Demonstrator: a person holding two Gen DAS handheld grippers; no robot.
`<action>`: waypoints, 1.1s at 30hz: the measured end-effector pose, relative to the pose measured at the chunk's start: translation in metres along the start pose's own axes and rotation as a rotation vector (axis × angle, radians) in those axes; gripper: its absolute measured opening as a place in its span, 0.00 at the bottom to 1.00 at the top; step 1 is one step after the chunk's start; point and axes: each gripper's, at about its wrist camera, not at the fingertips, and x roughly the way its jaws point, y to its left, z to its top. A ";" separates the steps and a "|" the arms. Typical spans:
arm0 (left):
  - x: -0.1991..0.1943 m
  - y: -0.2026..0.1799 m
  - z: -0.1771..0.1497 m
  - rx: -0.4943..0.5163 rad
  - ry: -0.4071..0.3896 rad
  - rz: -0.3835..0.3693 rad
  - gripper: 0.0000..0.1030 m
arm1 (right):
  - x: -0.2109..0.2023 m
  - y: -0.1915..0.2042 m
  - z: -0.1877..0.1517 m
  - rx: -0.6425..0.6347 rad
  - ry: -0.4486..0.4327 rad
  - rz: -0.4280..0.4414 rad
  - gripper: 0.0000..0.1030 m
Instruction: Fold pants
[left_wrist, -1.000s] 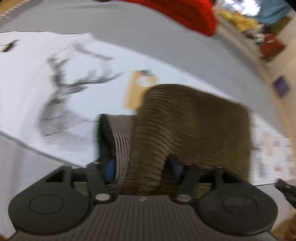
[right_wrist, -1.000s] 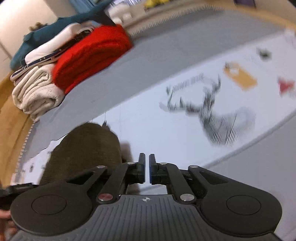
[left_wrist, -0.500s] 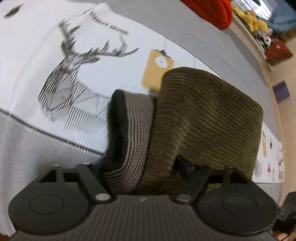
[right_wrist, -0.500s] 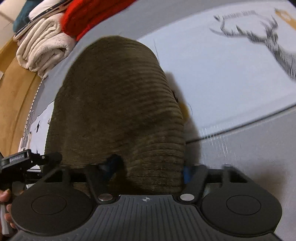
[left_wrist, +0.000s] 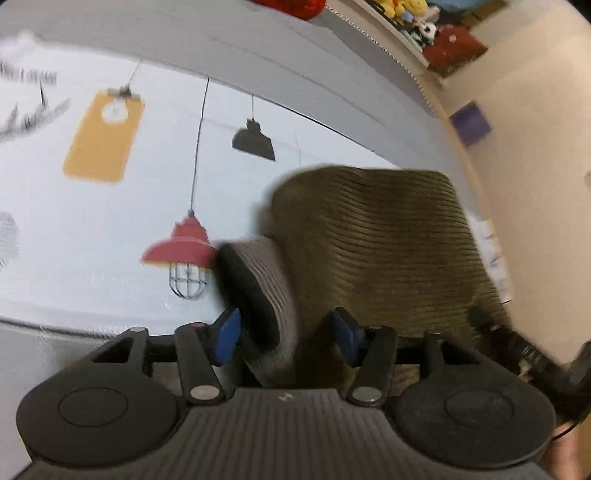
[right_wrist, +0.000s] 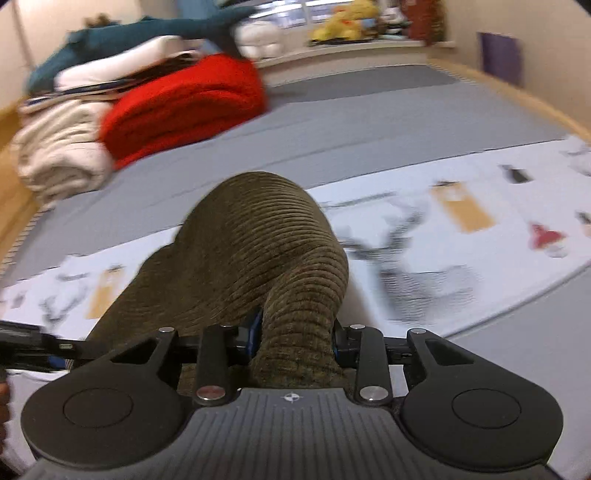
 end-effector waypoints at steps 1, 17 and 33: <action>-0.002 -0.005 -0.002 0.035 -0.020 0.064 0.60 | 0.004 -0.008 0.000 0.011 0.017 -0.055 0.39; -0.019 -0.057 -0.043 0.496 -0.030 -0.107 0.33 | 0.025 0.026 -0.050 -0.304 0.262 0.030 0.40; 0.008 -0.034 0.001 0.038 -0.096 -0.154 0.29 | -0.009 0.033 0.054 -0.487 -0.026 0.035 0.57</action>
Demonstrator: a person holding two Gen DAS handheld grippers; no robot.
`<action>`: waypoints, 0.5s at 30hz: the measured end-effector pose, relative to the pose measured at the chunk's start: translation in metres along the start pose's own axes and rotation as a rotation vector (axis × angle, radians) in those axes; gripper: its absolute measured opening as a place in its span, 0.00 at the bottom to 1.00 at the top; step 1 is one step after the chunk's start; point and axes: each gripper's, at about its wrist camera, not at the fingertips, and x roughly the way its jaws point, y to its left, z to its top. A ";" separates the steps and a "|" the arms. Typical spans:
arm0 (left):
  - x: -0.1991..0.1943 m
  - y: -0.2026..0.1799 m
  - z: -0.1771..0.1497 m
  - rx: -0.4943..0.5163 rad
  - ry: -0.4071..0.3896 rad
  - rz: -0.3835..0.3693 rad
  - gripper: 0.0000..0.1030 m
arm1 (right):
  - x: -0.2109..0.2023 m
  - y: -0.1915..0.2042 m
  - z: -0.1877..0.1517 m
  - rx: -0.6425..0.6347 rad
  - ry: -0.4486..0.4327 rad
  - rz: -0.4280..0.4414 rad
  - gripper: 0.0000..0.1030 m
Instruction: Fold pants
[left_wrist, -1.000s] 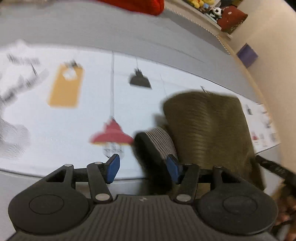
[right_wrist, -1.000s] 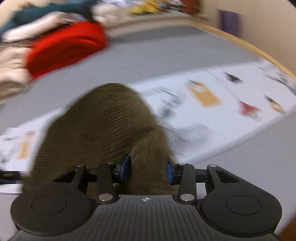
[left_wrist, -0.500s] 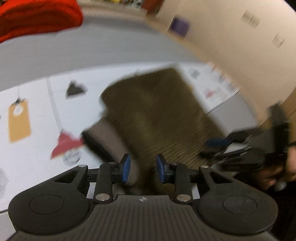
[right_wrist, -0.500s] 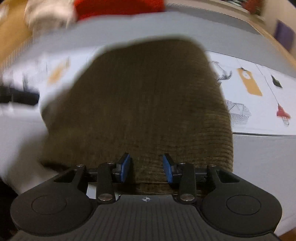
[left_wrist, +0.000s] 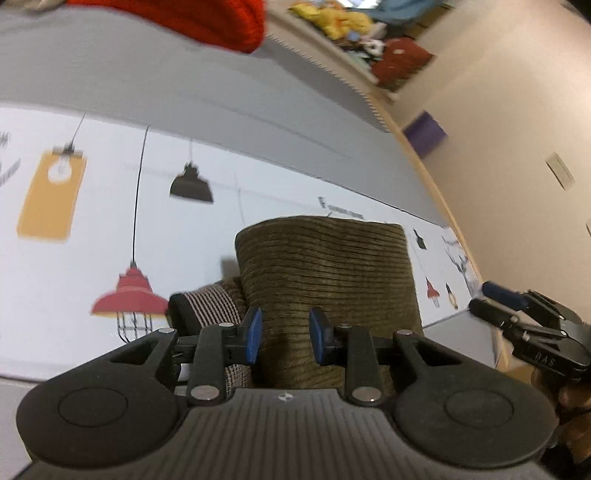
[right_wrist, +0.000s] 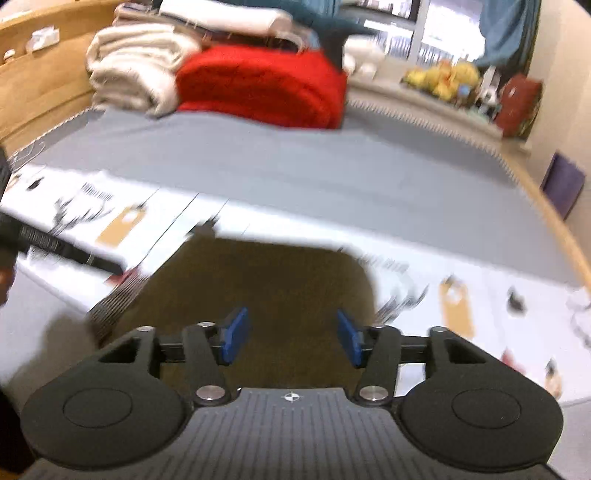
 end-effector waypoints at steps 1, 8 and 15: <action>0.003 0.003 0.002 -0.028 0.012 0.003 0.29 | 0.005 -0.009 0.001 0.003 -0.017 -0.022 0.57; 0.033 0.022 0.009 -0.156 0.078 0.046 0.31 | 0.048 -0.051 -0.014 0.216 0.009 -0.092 0.55; 0.042 0.008 0.006 -0.060 0.093 0.069 0.16 | 0.068 -0.070 -0.003 0.367 0.028 -0.074 0.56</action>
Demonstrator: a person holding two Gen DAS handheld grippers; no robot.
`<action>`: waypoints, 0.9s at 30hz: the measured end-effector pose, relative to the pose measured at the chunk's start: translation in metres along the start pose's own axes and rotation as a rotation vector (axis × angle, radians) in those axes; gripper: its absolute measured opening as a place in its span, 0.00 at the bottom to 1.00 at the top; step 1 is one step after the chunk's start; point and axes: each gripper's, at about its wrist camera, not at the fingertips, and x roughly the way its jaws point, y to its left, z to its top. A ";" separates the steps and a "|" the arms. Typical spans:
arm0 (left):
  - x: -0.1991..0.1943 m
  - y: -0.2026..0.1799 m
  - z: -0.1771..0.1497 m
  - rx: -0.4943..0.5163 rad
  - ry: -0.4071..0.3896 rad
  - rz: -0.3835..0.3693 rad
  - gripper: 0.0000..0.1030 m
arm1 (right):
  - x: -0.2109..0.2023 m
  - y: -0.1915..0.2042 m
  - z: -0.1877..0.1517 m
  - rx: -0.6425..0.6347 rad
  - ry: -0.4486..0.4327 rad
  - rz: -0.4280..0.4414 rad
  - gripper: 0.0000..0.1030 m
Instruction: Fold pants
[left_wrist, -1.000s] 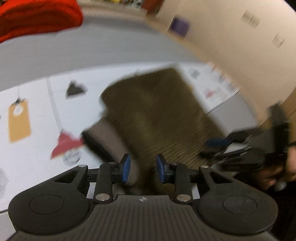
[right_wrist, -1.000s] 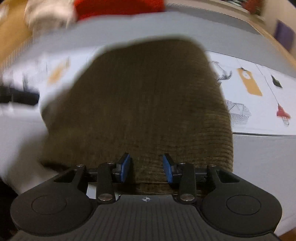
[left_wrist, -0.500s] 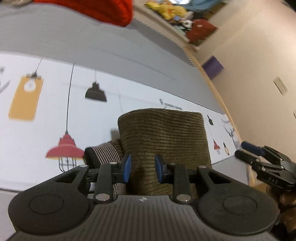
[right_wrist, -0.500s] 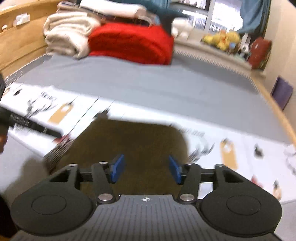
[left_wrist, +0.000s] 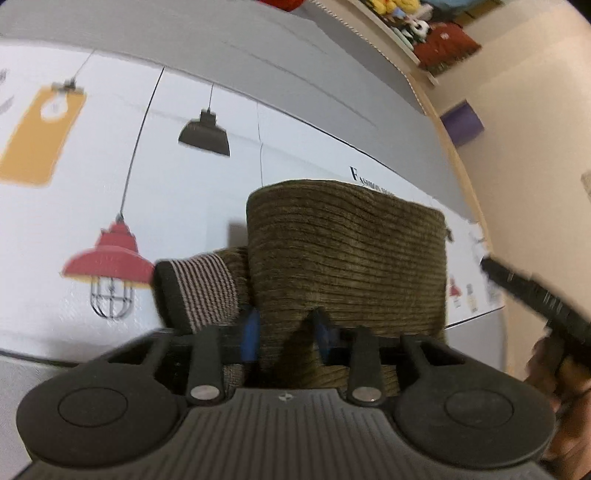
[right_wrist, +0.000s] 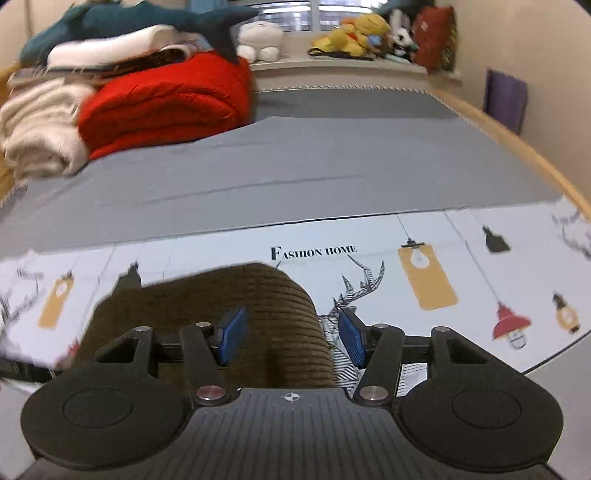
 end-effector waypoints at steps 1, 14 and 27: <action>-0.005 -0.001 0.000 0.020 -0.011 -0.001 0.13 | 0.003 -0.001 0.002 0.019 -0.002 0.002 0.56; -0.074 0.061 0.006 -0.032 -0.139 0.138 0.26 | 0.022 0.036 0.004 0.065 0.042 0.057 0.56; -0.012 0.031 0.016 0.092 -0.046 0.234 0.24 | 0.112 0.055 -0.012 0.068 0.183 -0.104 0.57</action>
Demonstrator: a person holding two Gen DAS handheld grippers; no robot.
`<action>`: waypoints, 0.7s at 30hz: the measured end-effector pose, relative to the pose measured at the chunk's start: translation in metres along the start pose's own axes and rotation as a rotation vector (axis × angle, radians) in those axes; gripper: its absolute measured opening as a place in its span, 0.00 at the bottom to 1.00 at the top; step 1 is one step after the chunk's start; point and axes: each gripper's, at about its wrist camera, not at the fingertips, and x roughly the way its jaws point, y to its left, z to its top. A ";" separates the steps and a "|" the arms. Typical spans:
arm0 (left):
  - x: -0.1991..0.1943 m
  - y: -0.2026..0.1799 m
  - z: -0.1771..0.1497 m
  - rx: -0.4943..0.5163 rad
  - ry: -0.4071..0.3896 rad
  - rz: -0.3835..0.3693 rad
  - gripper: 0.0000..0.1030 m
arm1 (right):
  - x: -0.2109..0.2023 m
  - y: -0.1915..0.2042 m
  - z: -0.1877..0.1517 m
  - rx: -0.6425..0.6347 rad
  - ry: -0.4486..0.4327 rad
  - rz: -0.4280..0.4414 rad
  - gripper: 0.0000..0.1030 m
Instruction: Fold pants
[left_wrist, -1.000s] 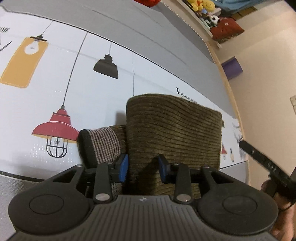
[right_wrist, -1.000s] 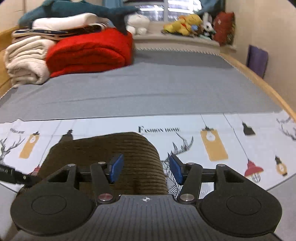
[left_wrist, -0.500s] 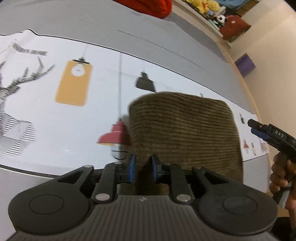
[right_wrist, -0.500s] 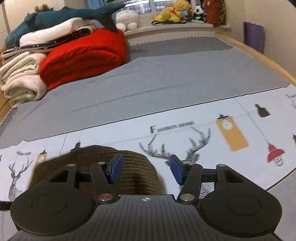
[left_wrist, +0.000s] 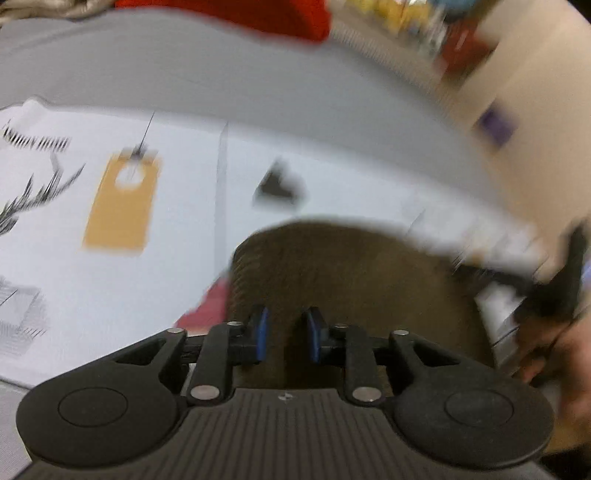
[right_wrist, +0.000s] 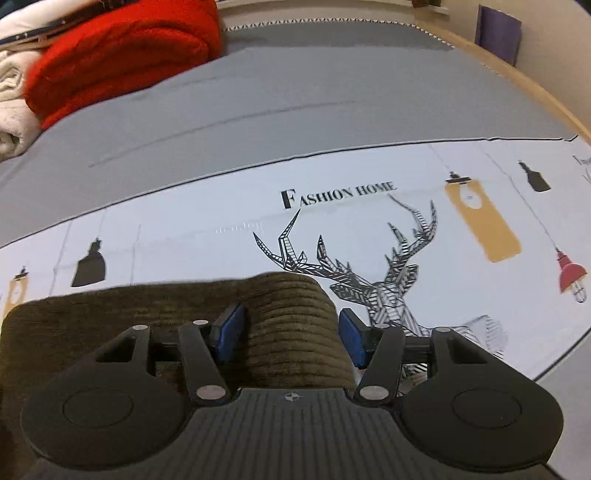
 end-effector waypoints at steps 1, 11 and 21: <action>0.004 0.001 -0.001 0.003 0.011 0.016 0.24 | 0.004 0.003 0.000 -0.009 0.001 -0.004 0.57; -0.015 0.011 -0.001 0.018 -0.033 -0.037 0.33 | 0.001 0.003 0.002 -0.032 0.015 0.010 0.57; -0.074 -0.015 -0.039 0.361 -0.127 -0.228 0.49 | -0.111 -0.024 -0.045 -0.204 -0.089 0.157 0.62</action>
